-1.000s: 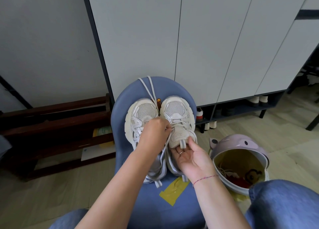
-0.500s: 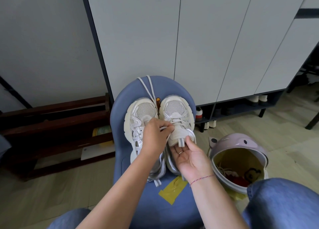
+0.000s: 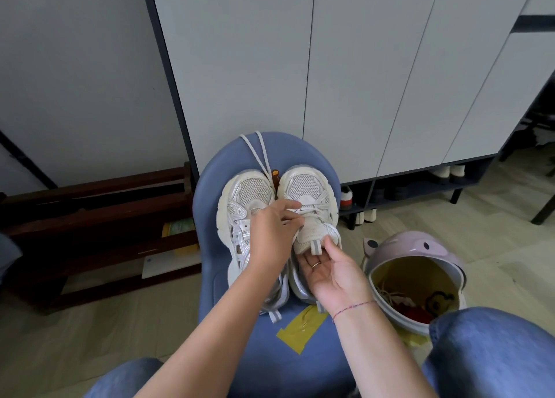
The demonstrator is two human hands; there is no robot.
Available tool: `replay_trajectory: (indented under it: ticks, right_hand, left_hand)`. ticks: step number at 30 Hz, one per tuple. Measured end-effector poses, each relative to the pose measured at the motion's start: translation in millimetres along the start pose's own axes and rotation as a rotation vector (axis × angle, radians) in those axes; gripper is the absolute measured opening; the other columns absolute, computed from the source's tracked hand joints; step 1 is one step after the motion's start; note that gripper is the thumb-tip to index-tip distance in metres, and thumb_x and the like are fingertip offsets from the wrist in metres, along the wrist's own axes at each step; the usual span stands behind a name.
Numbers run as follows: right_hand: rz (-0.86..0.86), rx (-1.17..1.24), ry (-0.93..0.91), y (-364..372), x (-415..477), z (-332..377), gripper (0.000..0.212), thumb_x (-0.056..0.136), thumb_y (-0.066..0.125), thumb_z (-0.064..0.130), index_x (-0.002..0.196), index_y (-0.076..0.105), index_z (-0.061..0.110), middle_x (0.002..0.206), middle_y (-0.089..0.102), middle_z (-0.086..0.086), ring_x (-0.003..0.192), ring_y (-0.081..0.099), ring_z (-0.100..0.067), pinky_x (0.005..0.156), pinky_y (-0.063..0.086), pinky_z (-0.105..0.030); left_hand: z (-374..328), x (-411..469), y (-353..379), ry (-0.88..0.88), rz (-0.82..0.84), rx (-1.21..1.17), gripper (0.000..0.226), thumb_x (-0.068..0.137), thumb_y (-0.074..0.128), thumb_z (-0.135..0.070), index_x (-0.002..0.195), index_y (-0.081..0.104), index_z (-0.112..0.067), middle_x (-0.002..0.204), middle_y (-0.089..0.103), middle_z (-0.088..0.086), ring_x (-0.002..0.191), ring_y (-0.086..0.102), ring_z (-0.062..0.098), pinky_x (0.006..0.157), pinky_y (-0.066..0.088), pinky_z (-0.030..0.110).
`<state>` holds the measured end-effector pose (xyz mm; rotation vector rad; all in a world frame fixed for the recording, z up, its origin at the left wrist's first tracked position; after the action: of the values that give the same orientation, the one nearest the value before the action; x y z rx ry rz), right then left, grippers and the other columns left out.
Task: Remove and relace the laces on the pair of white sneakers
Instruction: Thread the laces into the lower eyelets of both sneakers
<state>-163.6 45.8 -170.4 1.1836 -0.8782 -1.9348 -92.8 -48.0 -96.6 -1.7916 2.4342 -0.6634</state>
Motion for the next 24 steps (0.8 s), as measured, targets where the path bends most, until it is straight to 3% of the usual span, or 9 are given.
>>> replay_trajectory:
  ticks: [3, 7, 9, 10, 13, 15, 18, 21, 24]
  right_hand:
    - [0.004, -0.009, 0.01, -1.5, 0.4, 0.1, 0.02, 0.097, 0.05, 0.015, 0.092, 0.063, 0.001, 0.082, 0.069, -0.016, 0.081, 0.066, -0.029, 0.063, 0.058, -0.041]
    - [0.004, -0.079, 0.033, -3.2, 2.1, 2.0, 0.017, 0.095, 0.052, 0.014, 0.101, 0.061, 0.001, 0.097, 0.067, -0.016, 0.09, 0.063, -0.028, 0.074, 0.058, -0.038]
    - [-0.009, -0.14, 0.062, -4.6, 0.8, 4.7, 0.017, 0.095, 0.053, 0.014, 0.102, 0.06, 0.001, 0.1, 0.065, -0.017, 0.09, 0.063, -0.029, 0.074, 0.058, -0.038]
    - [-0.02, -0.189, 0.078, -6.0, -0.4, 7.1, 0.017, 0.094, 0.054, 0.015, 0.102, 0.06, 0.0, 0.097, 0.066, -0.017, 0.087, 0.064, -0.028, 0.071, 0.058, -0.037]
    - [-0.059, -0.447, 0.131, -12.3, -4.2, 17.3, 0.022, 0.094, 0.055, 0.022, 0.093, 0.063, 0.001, 0.081, 0.07, -0.012, 0.072, 0.065, -0.022, 0.064, 0.056, -0.032]
    - [-0.088, -0.741, 0.121, -14.0, -6.2, 31.7, 0.028, 0.096, 0.053, 0.027, 0.083, 0.065, 0.004, 0.072, 0.071, -0.008, 0.057, 0.063, -0.016, 0.057, 0.046, -0.028]
    - [-0.13, -1.328, -0.163, 4.7, -6.8, 80.2, 0.035, 0.096, 0.052, 0.023, 0.069, 0.065, 0.006, 0.059, 0.068, -0.004, 0.047, 0.057, -0.011, 0.05, 0.043, -0.02]
    - [-0.131, -1.826, -0.613, 48.9, -14.5, 117.8, 0.035, 0.092, 0.054, 0.026, 0.068, 0.063, 0.003, 0.061, 0.063, -0.007, 0.057, 0.057, -0.021, 0.059, 0.047, -0.029]
    - [0.049, -1.863, -0.762, 75.6, -13.7, 106.5, 0.022, 0.088, 0.062, 0.029, 0.076, 0.064, 0.011, 0.072, 0.059, 0.006, 0.065, 0.053, -0.007, 0.059, 0.04, -0.015]
  left_hand:
    - [0.3, -5.0, 1.4, -0.017, -0.046, -0.021, 0.032, 0.089, 0.068, -0.007, 0.12, 0.066, -0.015, 0.092, 0.076, -0.005, 0.089, 0.068, 0.006, 0.081, 0.049, 0.014]
    - [-5.1, -22.0, -3.6, -0.019, -0.118, -0.08, 0.034, 0.095, 0.065, -0.02, 0.128, 0.06, -0.019, 0.103, 0.065, -0.017, 0.095, 0.061, -0.005, 0.081, 0.042, 0.004]
    - [-8.4, -38.6, -13.0, -0.024, -0.197, -0.094, 0.024, 0.097, 0.061, -0.028, 0.118, 0.062, -0.019, 0.109, 0.06, -0.011, 0.1, 0.057, 0.0, 0.086, 0.043, 0.012]
    - [-4.7, -48.8, -14.6, -0.077, -0.221, -0.13, 0.018, 0.097, 0.059, -0.03, 0.108, 0.065, -0.017, 0.103, 0.062, -0.008, 0.093, 0.058, 0.001, 0.082, 0.045, 0.017]
    - [34.0, -85.0, 20.7, -0.582, -0.101, -0.502, 0.036, 0.099, 0.056, -0.035, 0.074, 0.058, -0.01, 0.06, 0.056, -0.003, 0.051, 0.05, 0.006, 0.053, 0.042, 0.017]
    - [43.9, -109.7, 61.9, -0.934, 0.031, -0.84, 0.046, 0.096, 0.057, -0.046, 0.068, 0.057, -0.008, 0.055, 0.05, 0.002, 0.05, 0.046, 0.011, 0.047, 0.042, 0.02]
    - [40.7, -109.6, 93.5, -1.087, 0.084, -1.094, 0.061, 0.089, 0.053, -0.063, 0.083, 0.058, -0.003, 0.073, 0.052, 0.008, 0.067, 0.05, 0.017, 0.065, 0.048, 0.026]
    - [43.2, -88.7, 94.2, -1.048, -0.052, -1.246, 0.058, 0.087, 0.056, -0.065, 0.084, 0.058, -0.007, 0.067, 0.052, 0.006, 0.06, 0.048, 0.016, 0.063, 0.045, 0.025]
    - [41.5, -73.1, 93.2, -1.02, -0.075, -1.359, 0.067, 0.088, 0.054, -0.066, 0.106, 0.066, -0.002, 0.092, 0.067, 0.013, 0.083, 0.063, 0.023, 0.08, 0.051, 0.029]
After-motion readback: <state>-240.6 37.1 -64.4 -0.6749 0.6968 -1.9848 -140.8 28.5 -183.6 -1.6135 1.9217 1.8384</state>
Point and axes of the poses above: each hand's wrist, its own x-axis towards the middle knuckle, its own y-axis out of the palm, z = x × y, the point moved 10 cm from there along x, towards the middle knuckle
